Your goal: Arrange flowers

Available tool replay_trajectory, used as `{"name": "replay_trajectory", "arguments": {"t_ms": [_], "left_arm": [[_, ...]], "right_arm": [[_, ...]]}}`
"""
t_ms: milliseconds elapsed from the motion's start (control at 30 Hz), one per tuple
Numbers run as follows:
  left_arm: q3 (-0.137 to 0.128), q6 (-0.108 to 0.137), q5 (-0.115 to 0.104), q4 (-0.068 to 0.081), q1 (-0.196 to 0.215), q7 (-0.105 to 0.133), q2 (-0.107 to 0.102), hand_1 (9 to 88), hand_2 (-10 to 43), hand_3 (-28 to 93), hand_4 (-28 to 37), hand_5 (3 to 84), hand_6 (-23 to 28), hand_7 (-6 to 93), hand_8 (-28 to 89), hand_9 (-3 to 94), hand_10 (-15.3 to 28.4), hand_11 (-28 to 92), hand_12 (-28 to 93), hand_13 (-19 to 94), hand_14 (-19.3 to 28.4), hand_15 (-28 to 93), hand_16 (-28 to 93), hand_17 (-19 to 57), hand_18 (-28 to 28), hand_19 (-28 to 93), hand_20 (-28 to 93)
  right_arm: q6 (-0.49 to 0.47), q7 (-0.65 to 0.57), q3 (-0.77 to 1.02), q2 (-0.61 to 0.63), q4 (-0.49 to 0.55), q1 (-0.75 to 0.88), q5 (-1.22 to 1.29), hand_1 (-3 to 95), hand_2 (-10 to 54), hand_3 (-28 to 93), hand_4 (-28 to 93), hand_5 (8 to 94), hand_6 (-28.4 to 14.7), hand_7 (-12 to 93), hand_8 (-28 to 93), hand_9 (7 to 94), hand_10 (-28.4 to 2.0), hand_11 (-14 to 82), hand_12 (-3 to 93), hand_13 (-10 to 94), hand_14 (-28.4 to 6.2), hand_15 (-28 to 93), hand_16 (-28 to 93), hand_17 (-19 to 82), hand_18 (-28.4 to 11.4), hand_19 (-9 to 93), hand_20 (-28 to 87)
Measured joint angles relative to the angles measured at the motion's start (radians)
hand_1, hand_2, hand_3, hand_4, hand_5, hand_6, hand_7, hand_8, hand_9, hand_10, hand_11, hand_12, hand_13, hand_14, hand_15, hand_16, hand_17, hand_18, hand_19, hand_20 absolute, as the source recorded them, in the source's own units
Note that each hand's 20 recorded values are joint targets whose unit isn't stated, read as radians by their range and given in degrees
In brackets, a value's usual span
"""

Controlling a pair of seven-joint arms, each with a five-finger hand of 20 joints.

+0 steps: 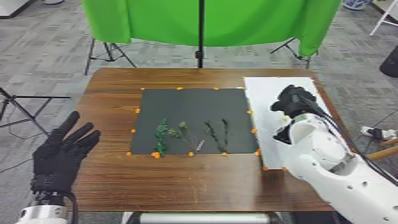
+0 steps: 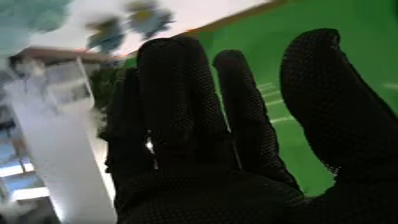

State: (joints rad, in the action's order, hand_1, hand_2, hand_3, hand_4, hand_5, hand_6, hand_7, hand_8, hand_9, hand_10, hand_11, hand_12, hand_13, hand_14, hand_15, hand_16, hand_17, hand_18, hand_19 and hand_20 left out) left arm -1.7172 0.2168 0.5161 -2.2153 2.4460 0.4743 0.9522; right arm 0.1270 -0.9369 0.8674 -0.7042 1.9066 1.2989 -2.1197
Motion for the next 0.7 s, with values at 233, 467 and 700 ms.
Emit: {"name": "replay_trajectory", "arguments": {"t_ms": [233,467,700], "left_arm": [[0.002,0.002,-0.005,0.0,0.0,0.003,-0.005,20.3,8.5,76,-28.3,34.2,5.9,10.6,-10,33.8,18.5,20,10,23,28.0,47,-8,-9.5,28.4,56,10],[0.001,0.002,-0.003,0.0,-0.007,-0.006,0.004,20.4,8.6,76,-28.3,34.1,5.8,10.7,-10,33.8,18.5,20,10,23,28.0,47,-8,-9.5,28.4,56,10],[0.001,0.002,0.002,0.0,-0.019,-0.021,0.02,20.4,8.6,76,-28.3,34.1,5.8,10.8,-10,33.8,18.5,20,10,23,28.0,47,-8,-9.5,28.4,56,10]], "right_arm": [[-0.052,0.013,-0.114,0.053,-0.076,-0.035,-0.099,38.4,-9.5,81,-28,55.2,0.4,16,-13,58.6,-16.3,30.7,15.0,53,-14.1,72,10,20,-22.8,82,35],[-0.066,-0.005,-0.252,0.033,-0.168,-0.13,-0.093,47.7,-9.5,73,-28,72.9,2.5,16,-6,75.2,-10.2,23.7,23.0,64,-9.1,70,14,24,-21.6,82,37],[0.023,-0.036,-0.368,0.005,-0.254,-0.225,-0.189,56.9,-9.5,65,-28,85.9,3.6,15,0,91.1,-7.1,24.0,28.2,75,-4.6,72,19,30,-19.7,86,37]]}}
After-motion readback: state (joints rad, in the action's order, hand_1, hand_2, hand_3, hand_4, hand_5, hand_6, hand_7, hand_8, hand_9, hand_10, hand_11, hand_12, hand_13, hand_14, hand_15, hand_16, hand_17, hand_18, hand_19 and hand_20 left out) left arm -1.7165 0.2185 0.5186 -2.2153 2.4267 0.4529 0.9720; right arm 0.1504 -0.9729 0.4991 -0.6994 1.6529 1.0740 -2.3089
